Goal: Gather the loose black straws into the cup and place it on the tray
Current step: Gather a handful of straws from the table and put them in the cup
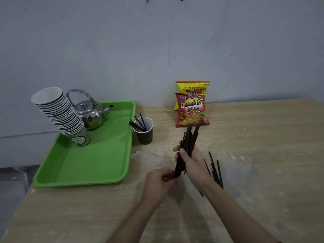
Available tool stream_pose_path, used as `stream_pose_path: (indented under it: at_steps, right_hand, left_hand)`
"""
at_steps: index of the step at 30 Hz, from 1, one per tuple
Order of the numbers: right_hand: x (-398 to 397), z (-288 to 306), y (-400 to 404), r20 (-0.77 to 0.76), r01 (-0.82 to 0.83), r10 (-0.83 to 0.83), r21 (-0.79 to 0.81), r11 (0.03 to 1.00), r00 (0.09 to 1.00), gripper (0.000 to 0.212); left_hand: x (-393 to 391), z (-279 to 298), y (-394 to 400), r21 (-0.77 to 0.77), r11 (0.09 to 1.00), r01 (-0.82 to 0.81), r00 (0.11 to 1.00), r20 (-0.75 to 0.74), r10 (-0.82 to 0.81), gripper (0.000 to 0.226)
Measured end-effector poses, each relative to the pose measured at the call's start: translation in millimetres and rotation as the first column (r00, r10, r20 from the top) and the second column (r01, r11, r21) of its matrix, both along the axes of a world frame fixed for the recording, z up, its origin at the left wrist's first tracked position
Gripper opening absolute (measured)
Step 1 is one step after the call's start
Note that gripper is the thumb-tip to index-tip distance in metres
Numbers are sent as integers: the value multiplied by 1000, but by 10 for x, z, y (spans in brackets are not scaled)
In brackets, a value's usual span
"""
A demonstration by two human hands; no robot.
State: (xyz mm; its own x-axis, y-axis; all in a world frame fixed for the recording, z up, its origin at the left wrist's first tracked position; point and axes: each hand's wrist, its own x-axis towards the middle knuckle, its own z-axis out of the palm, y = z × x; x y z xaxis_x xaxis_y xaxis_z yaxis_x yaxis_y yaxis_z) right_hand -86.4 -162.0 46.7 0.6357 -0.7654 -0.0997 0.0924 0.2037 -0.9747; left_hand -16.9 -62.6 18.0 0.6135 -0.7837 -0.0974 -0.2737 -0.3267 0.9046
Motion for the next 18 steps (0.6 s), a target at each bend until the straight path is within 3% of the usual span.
stream_pose_path:
  at_steps: [6,9,13,18]
  right_hand:
    - [23,-67,39,-56,-184,182,-41,982,982,33]
    - [48,-102,22,-82,-174,166,-96,980,983,31]
    - [47,-149,7,-144,-169,131,-298,939,981,26]
    - [-48,-347,113,-263,-225,131,-368,902,956,32]
  left_hand:
    - [69,-61,-56,-32,997,-68,997,-23,67,23]
    - [97,-84,-50,-18,999,-33,999,-41,32,26]
    - [180,-88,9,9,999,53,999,14,-53,55]
    - [207,-16,63,-63,998,-14,993,-121,6,50]
